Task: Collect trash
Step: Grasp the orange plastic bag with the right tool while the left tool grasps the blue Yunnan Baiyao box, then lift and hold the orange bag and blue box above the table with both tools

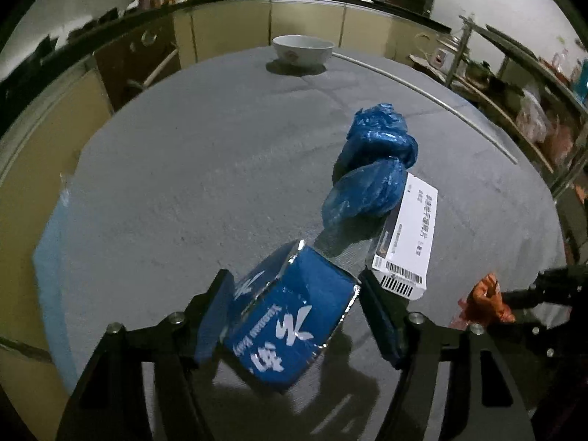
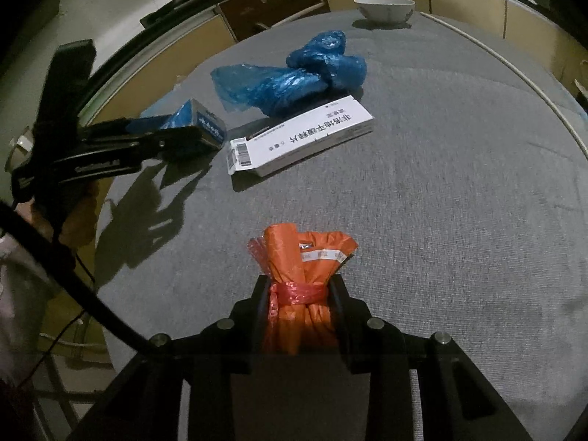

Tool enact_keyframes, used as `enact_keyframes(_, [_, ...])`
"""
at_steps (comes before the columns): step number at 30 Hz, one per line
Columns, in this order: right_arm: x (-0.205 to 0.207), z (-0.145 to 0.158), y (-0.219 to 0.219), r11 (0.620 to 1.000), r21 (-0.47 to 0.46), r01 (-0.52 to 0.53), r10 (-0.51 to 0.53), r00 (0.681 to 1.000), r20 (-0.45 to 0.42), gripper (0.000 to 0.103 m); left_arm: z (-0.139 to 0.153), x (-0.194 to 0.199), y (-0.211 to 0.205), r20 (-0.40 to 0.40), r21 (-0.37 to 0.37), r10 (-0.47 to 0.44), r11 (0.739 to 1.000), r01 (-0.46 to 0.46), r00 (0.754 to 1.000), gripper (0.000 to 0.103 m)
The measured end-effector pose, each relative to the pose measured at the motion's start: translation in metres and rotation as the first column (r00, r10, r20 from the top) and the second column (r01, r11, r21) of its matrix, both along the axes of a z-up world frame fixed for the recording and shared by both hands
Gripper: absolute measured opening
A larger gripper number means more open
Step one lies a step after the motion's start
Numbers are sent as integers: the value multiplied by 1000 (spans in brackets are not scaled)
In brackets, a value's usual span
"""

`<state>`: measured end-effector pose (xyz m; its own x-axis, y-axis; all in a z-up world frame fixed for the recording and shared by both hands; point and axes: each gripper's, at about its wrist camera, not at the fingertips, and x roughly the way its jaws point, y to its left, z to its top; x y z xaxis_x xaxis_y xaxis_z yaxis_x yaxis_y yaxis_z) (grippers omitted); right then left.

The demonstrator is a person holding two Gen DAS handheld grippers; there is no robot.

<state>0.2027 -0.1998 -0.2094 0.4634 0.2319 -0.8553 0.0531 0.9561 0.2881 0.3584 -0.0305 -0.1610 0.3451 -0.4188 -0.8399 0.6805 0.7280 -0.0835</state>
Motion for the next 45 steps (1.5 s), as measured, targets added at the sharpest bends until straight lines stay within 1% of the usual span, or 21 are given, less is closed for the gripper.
enact_keyframes(3, [-5,1,-6,999,46,23,-23,1000,-4,34,5,-4,8,8,-45,56,997,-56,998,59])
enact_keyframes(4, [-9,0,-9,997,68,29,-29,1000,-4,34,8,-7,11,10,-52,78,996,-77,997,58])
enact_keyframes(8, [-28,3,-21,993,108,55,-58,998,17,34,18,-24,20,43,-78,145,987,-141,989,51])
enact_keyframes(11, [-46,9,-33,989,132,65,-72,996,49,34,24,-42,28,6,-124,189,975,-187,982,50])
enact_keyframes(13, [-61,14,-44,986,145,76,-88,993,74,34,27,-54,29,9,-131,205,971,-203,979,48])
enact_keyframes(15, [-74,18,-52,985,147,90,-104,990,91,34,29,-64,32,-23,-160,215,963,-216,976,48])
enact_keyframes(18, [-95,25,-66,983,148,111,-130,984,120,34,31,-86,27,-53,-188,215,957,-221,975,48])
enact_keyframes(21, [-112,26,-79,978,155,142,-163,977,135,34,31,-108,12,-85,-208,188,957,-202,978,48])
enact_keyframes(24, [-128,24,-95,969,166,182,-205,970,131,34,31,-132,-11,-124,-221,143,961,-168,982,48])
enact_keyframes(27, [-145,20,-112,957,176,229,-253,960,123,34,31,-159,-38,-163,-253,76,960,-116,984,48])
enact_keyframes(29, [-156,16,-122,951,169,258,-280,953,120,34,29,-174,-56,-173,-241,51,966,-92,984,49])
enact_keyframes(30, [-161,14,-127,948,163,273,-293,949,115,34,28,-182,-65,-155,-220,51,972,-85,987,49])
enact_keyframes(32, [-170,9,-135,942,168,290,-309,946,100,34,29,-194,-82,-96,-169,42,984,-58,995,50])
enact_keyframes(34, [-177,3,-141,936,163,314,-330,940,87,34,28,-199,-90,-91,-156,35,987,-49,995,52])
enact_keyframes(36, [-178,-2,-144,933,162,321,-335,939,71,34,28,-199,-90,-110,-154,34,987,-51,993,54])
enact_keyframes(38, [-179,-3,-145,929,179,323,-341,937,79,35,30,-197,-88,-96,-147,61,986,-75,993,61])
enact_keyframes(40, [-179,-4,-145,929,180,323,-341,937,79,36,35,-194,-81,-85,-160,80,983,-93,993,62])
enact_keyframes(43, [-181,-4,-147,929,197,312,-333,940,80,37,41,-197,-68,-80,-177,88,979,-101,993,67])
enact_keyframes(44, [-183,-5,-149,927,212,309,-331,941,77,39,43,-200,-64,-70,-173,89,980,-100,994,69])
enact_keyframes(45, [-184,-6,-151,923,238,301,-326,942,73,43,43,-203,-62,-58,-166,84,982,-93,995,69])
